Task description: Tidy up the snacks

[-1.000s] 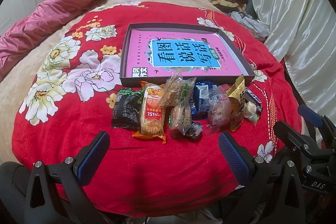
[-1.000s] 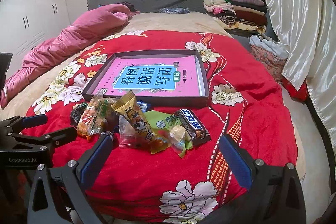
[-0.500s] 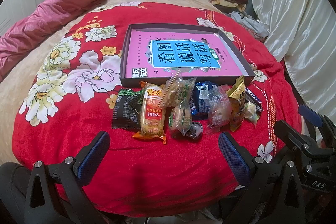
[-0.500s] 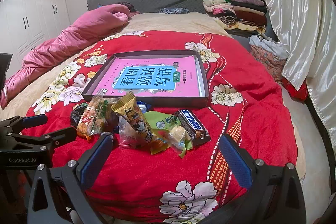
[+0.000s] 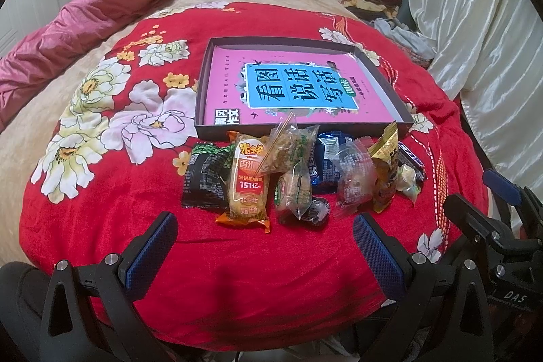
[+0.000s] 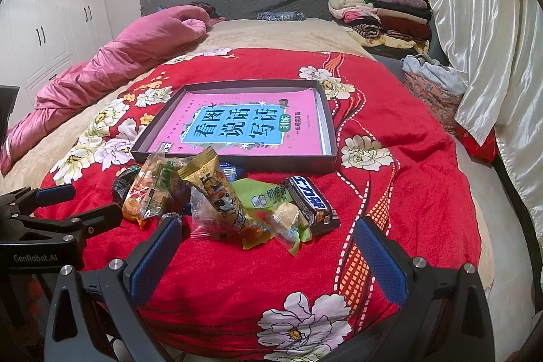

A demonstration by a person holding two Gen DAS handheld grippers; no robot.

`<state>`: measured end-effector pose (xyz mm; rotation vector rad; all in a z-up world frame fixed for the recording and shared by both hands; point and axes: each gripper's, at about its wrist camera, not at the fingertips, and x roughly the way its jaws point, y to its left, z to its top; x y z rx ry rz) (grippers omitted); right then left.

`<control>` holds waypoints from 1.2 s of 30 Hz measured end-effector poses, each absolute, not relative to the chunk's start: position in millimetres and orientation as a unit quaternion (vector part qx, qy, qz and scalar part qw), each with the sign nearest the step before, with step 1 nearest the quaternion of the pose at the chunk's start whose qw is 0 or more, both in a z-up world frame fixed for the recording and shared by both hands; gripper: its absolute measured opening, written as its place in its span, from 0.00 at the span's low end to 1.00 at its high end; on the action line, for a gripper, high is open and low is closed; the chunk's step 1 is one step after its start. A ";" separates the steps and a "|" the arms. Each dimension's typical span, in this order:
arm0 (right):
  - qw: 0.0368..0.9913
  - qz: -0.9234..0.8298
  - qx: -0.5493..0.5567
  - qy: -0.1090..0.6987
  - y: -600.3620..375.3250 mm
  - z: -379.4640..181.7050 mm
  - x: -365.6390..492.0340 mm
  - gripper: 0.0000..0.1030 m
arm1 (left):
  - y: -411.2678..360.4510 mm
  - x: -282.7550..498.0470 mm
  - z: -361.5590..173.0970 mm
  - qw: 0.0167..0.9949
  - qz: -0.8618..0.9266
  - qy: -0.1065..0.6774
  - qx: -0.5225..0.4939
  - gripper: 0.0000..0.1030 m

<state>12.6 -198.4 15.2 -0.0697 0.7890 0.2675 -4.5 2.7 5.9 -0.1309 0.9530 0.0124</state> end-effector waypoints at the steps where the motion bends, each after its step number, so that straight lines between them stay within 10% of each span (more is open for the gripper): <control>1: 0.914 0.129 -0.033 0.382 -198.9 15.2 12.9 1.00 | 3.2 -4.6 5.4 0.886 0.007 0.459 -0.063 1.00; 36: 0.889 0.124 -0.031 0.440 -234.9 -27.2 90.5 0.91 | 90.5 62.0 -49.1 0.851 0.022 0.515 -0.102 0.90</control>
